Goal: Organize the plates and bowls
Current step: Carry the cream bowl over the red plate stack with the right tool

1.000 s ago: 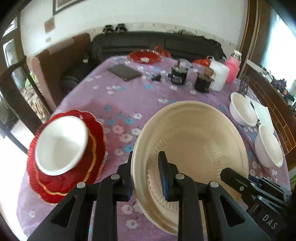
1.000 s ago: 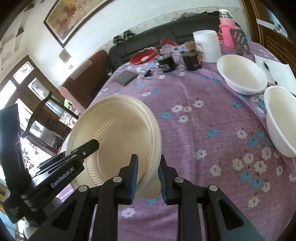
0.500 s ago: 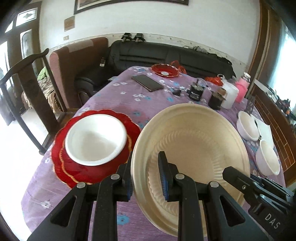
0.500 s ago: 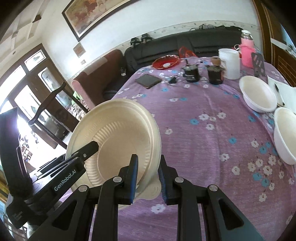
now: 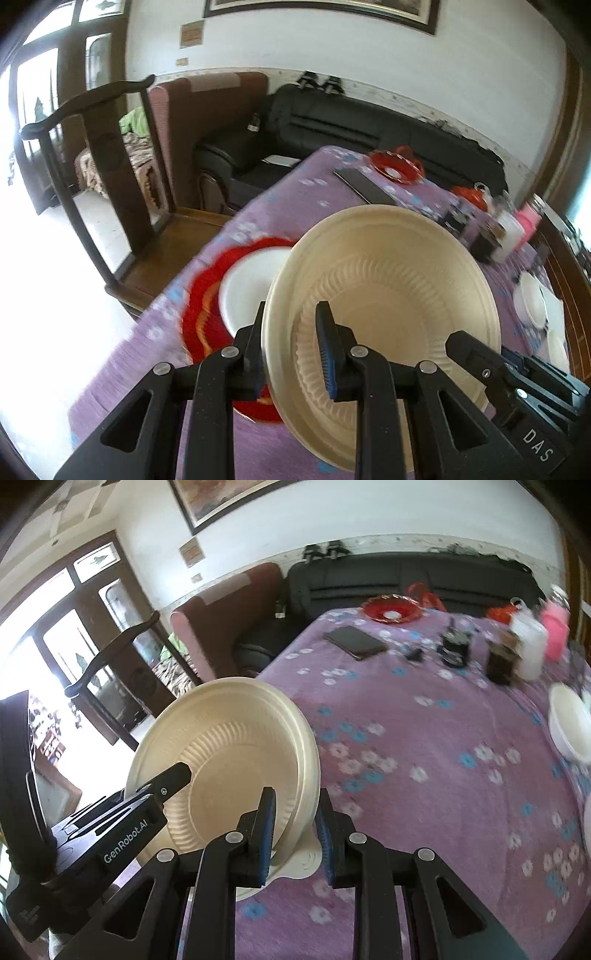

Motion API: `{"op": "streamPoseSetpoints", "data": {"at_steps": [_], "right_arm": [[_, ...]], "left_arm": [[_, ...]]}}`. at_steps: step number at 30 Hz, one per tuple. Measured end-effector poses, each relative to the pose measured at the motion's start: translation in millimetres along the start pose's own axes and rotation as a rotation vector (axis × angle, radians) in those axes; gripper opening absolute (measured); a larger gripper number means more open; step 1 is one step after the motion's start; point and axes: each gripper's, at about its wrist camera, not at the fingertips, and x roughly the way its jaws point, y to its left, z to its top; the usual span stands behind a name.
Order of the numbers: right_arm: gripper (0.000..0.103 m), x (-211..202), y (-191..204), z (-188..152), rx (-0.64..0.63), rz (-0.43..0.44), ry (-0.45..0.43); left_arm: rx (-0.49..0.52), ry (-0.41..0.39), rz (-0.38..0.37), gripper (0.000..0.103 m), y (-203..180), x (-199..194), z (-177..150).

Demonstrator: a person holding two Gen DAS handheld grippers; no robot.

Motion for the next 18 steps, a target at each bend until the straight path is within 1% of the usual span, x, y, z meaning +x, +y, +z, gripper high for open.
{"op": "streamPoseSetpoints", "data": {"at_steps": [4,7,13,18], "right_arm": [[0.024,16,24,25,-0.052,0.009,-0.010],[0.024,32,37,32,-0.068,0.014,0.009],[0.024,74,49,27,-0.073,0.019,0.074],[0.024,101,44,25,-0.069,0.014,0.115]], "left_arm": [[-0.013,-0.039,0.046,0.023,18,1,18],[-0.028,-0.039,0.079,0.023,31,9,27],[-0.055,0.012,0.124,0.023,52,43,26],[-0.056,0.065,0.143,0.023,58,74,24]]}}
